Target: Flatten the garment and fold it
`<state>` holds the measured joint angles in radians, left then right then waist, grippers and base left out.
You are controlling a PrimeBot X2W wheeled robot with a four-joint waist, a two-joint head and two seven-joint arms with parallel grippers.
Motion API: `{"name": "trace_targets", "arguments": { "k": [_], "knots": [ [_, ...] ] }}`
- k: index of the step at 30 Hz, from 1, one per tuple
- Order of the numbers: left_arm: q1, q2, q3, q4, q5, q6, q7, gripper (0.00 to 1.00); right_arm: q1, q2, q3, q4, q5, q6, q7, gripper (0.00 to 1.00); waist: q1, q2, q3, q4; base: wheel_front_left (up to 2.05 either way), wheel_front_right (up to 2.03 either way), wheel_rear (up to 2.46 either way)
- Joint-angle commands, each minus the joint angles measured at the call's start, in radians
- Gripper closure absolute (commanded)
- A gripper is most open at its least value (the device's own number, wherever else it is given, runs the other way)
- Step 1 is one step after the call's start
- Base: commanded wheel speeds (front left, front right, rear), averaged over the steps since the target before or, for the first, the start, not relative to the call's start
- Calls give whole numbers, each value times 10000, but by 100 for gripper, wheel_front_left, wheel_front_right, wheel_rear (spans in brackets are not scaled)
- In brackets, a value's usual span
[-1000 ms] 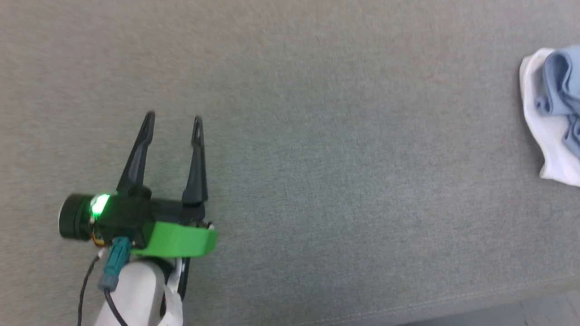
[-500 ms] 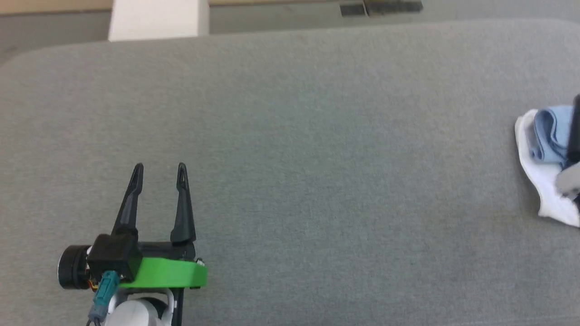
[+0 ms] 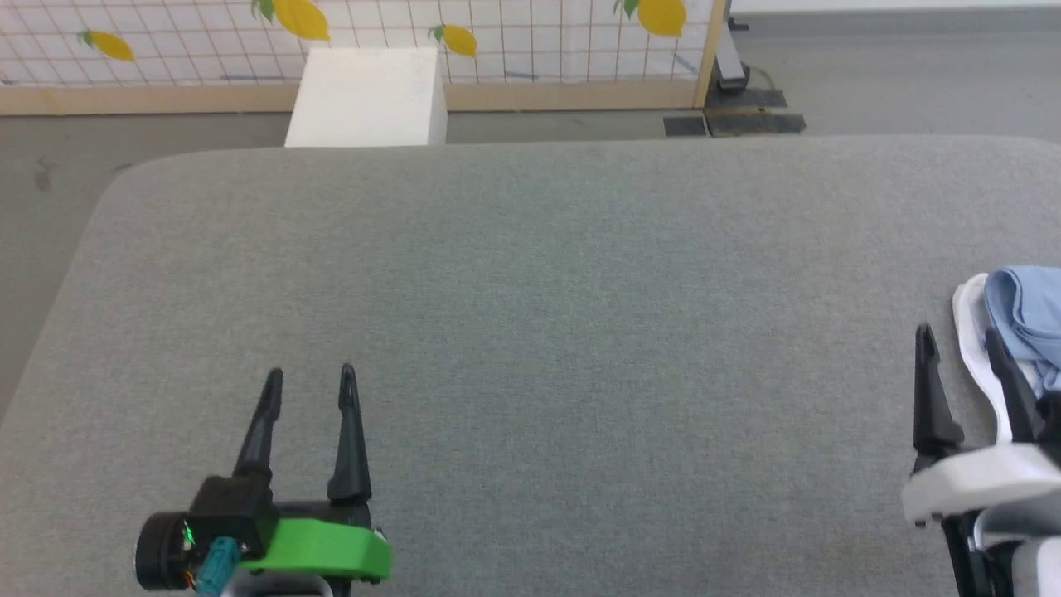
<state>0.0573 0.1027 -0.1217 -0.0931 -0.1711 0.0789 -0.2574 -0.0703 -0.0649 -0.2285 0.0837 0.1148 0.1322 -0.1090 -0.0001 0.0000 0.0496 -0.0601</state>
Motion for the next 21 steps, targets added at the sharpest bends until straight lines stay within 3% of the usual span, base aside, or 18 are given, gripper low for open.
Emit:
{"name": "trace_targets", "arguments": {
  "k": [1, 6, 19, 20, 21],
  "knots": [
    [158, -49, 1, 129, 56, -82, -42, 0, 260, 57, -39, -126, -166, -15, -42, 0, 1, 0, -152, 144, 0, 0, 0],
    [305, -149, -42, 528, 148, -203, -43, 0, 777, 134, -196, -206, -507, -15, -298, 0, 1, 0, -235, 234, 0, 0, 0],
    [288, -308, 92, 718, 268, -445, -43, 0, 795, 145, -315, 11, -112, -15, -534, 0, 1, 0, -269, 251, 0, 0, 0],
    [237, -295, 90, 692, 234, -397, -4, 100, 772, 121, -313, -19, -169, 0, -470, 100, 1, 0, -269, 251, 0, 0, 0],
    [232, -295, 94, 686, 244, -397, 2, 100, 772, 117, -314, -21, -169, 0, -464, 100, 1, 0, -271, 249, 0, 0, 0]
  ]
}}
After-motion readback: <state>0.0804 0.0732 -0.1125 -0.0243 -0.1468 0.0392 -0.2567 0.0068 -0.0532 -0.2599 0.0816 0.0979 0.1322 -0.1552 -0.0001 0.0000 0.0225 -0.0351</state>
